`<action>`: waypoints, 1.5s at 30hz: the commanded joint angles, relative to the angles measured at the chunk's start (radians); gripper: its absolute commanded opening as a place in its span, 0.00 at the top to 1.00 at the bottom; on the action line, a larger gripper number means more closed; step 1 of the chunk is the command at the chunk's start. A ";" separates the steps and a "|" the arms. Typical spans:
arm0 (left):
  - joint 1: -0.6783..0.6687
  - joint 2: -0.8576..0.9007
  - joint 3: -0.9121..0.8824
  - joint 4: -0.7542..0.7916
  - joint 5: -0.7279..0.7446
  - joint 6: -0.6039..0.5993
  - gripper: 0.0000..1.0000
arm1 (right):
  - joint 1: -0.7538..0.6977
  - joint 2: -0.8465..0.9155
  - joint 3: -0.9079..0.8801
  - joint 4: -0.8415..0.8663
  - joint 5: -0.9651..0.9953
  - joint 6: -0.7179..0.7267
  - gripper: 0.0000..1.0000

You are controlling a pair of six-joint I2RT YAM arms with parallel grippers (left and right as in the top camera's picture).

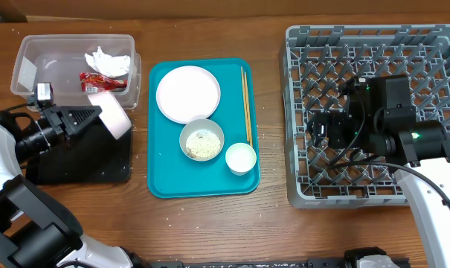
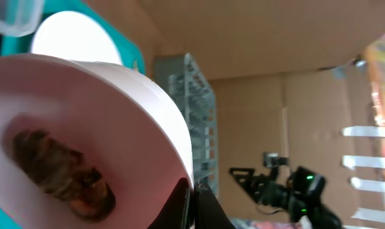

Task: Sort waste into correct bins and load items into the dishwasher
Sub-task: 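Tip the pink bowl over the black tray to dump the scraps, then set the pink bowl back on the teal tray and release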

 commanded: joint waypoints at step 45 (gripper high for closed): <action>-1.057 -0.444 -0.333 0.315 -1.376 -0.830 0.96 | -0.004 -0.002 0.019 -0.012 -0.010 0.000 0.00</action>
